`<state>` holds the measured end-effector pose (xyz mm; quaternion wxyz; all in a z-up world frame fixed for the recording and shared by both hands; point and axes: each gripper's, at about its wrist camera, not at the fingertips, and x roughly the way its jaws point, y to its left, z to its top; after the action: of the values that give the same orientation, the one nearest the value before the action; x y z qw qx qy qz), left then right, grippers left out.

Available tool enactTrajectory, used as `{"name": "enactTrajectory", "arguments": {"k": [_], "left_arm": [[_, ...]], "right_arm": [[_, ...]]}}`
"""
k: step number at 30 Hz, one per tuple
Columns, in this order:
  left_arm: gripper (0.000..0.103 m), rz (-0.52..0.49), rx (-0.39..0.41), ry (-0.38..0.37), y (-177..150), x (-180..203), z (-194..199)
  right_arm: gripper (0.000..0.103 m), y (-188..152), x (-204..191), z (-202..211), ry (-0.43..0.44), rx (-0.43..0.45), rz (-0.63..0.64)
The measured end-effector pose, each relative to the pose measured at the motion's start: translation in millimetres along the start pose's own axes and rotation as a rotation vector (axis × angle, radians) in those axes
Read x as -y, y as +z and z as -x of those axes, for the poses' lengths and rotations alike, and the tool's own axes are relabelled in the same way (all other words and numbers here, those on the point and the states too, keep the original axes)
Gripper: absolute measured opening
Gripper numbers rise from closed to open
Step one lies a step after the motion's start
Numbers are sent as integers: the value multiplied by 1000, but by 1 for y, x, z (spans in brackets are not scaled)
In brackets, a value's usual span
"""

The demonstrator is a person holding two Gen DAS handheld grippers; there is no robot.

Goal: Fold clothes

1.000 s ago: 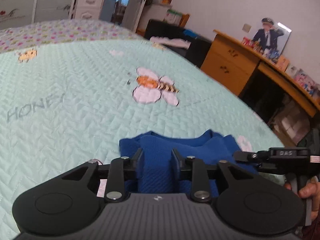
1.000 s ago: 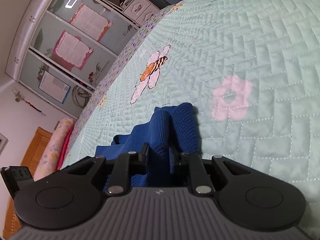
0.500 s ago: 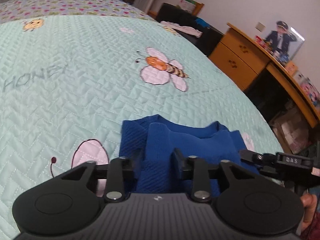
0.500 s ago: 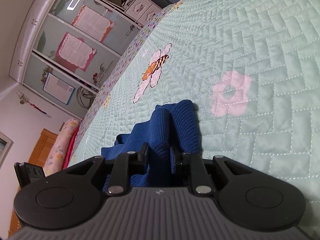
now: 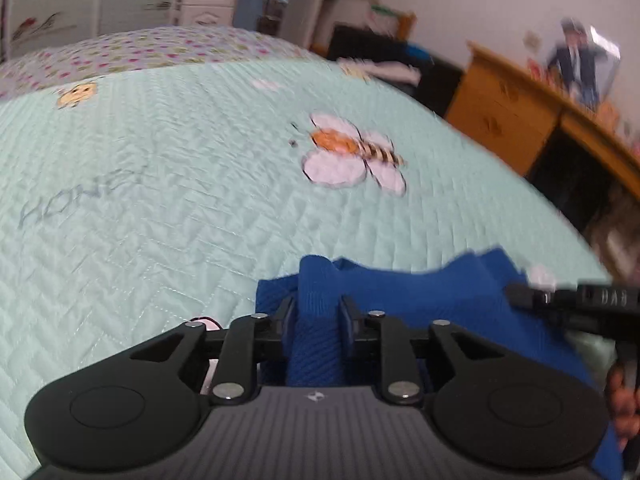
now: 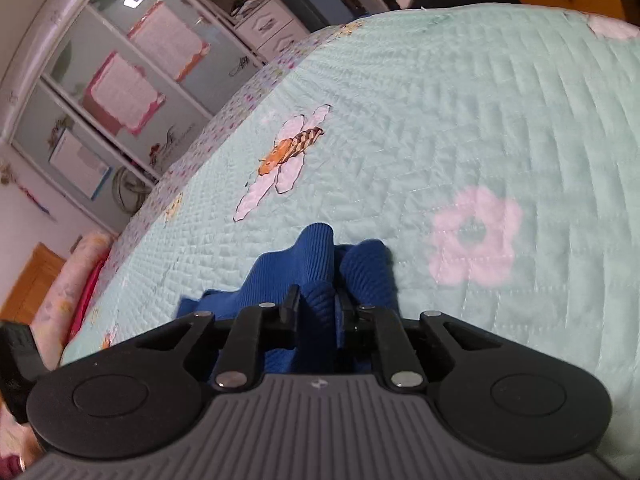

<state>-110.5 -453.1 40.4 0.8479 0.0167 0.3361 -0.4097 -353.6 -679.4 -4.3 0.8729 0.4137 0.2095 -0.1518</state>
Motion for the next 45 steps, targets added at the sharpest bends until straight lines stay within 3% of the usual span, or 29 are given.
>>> {"name": "enactTrajectory", "arguments": {"k": [3, 6, 8, 10, 12, 13, 14, 16, 19, 20, 21, 24, 29, 35, 40, 45], "left_arm": [[40, 16, 20, 41, 0, -2, 8], [41, 31, 41, 82, 1, -4, 16], [44, 42, 78, 8, 0, 0, 33], [48, 10, 35, -69, -9, 10, 36], [49, -21, -73, -24, -27, 13, 18], [50, -9, -138, 17, -38, 8, 4], [50, 0, -157, 36, -43, 5, -1], [48, 6, -130, 40, -44, 3, 9], [48, -21, -126, 55, -31, 14, 33], [51, -48, -132, 74, -26, 20, 41], [57, -90, -144, 103, -21, 29, 50], [75, -164, -189, 171, -10, 48, 71], [77, -146, -404, 258, -13, 49, 84], [77, -176, -624, 370, -27, 48, 80], [77, -276, -625, 390, -36, 63, 91], [77, -248, -643, 400, -35, 62, 90]], "right_arm": [[21, -1, 0, 1, -47, 4, -1], [25, -4, -8, 18, -89, 36, 14], [25, -9, -10, 23, -97, 30, 5], [25, -14, -13, 29, -105, 24, -4], [24, -20, -16, 34, -113, 18, -12], [22, -22, -17, 37, -116, 15, -17], [0, -25, -18, 40, -120, 12, -21], [0, -30, -21, 45, -128, 7, -30], [9, -38, -25, 54, -140, -2, -42], [22, -39, -32, 55, -153, -17, -33], [38, -40, -43, 56, -174, -43, -9], [51, -41, -78, 58, -237, -123, 61], [69, -43, -137, 62, -341, -256, 179], [71, -63, -174, 57, -451, -427, 242], [71, -78, -193, 57, -475, -496, 351], [71, -79, -195, 59, -502, -500, 372]]}}
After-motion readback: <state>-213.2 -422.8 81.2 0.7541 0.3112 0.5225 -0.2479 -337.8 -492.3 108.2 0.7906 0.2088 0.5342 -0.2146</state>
